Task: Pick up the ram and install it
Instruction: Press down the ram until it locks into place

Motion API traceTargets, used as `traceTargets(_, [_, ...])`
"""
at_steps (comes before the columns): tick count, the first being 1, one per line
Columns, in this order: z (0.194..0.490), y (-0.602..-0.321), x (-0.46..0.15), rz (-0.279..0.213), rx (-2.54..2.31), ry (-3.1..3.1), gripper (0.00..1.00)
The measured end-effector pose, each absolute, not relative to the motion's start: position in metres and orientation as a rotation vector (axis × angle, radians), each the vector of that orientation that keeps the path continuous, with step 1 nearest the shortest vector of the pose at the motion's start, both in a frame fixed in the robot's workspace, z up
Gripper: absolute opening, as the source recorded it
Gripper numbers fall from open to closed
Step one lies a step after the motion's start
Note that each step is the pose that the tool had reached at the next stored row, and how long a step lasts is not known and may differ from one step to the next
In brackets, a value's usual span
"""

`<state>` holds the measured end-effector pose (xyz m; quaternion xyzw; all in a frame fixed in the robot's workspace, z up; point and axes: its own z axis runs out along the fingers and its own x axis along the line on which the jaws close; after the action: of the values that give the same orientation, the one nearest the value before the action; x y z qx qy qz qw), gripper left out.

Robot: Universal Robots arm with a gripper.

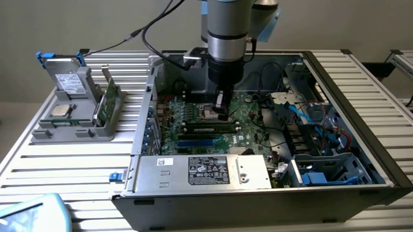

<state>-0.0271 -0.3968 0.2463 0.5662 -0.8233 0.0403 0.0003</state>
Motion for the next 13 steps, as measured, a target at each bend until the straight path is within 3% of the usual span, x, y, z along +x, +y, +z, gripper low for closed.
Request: traceTargets(13, [0.2465,-0.3968,-0.0271,0.128,1.539,-2.728,0.11])
